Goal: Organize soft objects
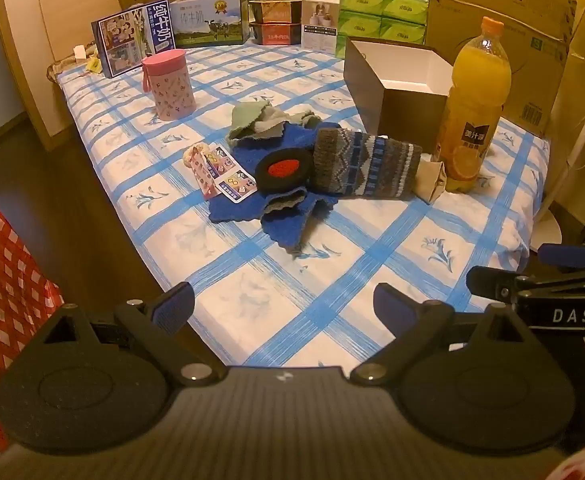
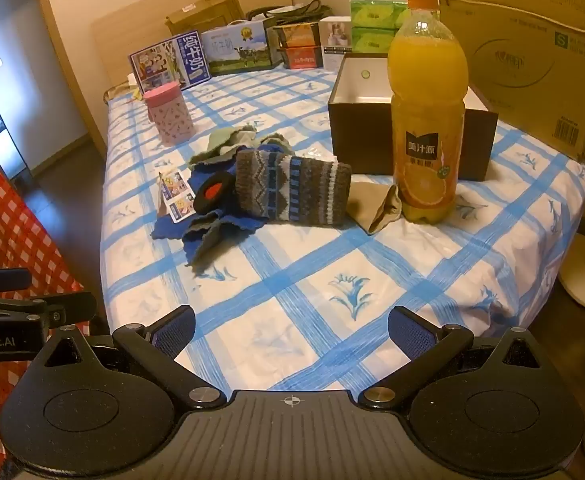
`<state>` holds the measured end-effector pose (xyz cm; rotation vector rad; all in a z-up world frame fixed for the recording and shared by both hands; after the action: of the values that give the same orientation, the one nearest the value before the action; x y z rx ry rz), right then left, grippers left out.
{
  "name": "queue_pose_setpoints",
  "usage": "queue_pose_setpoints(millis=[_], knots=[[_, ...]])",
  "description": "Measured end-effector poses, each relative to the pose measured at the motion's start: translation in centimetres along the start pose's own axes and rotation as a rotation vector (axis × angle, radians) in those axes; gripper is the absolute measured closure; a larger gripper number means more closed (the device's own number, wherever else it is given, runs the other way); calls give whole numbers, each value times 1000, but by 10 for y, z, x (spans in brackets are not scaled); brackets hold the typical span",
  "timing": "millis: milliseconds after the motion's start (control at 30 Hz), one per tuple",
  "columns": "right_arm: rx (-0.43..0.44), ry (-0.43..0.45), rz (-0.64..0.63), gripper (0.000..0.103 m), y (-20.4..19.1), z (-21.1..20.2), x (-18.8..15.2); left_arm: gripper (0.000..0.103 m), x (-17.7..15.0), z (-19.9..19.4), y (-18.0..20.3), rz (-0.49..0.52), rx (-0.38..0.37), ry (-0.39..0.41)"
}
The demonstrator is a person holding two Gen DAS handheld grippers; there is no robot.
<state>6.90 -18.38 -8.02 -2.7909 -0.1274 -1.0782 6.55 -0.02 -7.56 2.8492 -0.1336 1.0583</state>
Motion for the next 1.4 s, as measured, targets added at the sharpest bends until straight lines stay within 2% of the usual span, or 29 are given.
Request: queue_pose_setpoints(millis=[1400], knots=[[2,4,2,1,-1,-1,0,8,0,0,0,0,-2,2]])
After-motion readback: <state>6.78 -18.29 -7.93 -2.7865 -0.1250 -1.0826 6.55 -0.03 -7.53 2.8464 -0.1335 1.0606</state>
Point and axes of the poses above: each gripper's, at about its wrist camera, not at the fingertips, and z roughly the way its jaws point, y to its right, x to its top, the point moved 10 cm from there along z, roughly the way its jaws point, and after that the axes turned 7 degrees about -x, right-handed, at the moved point
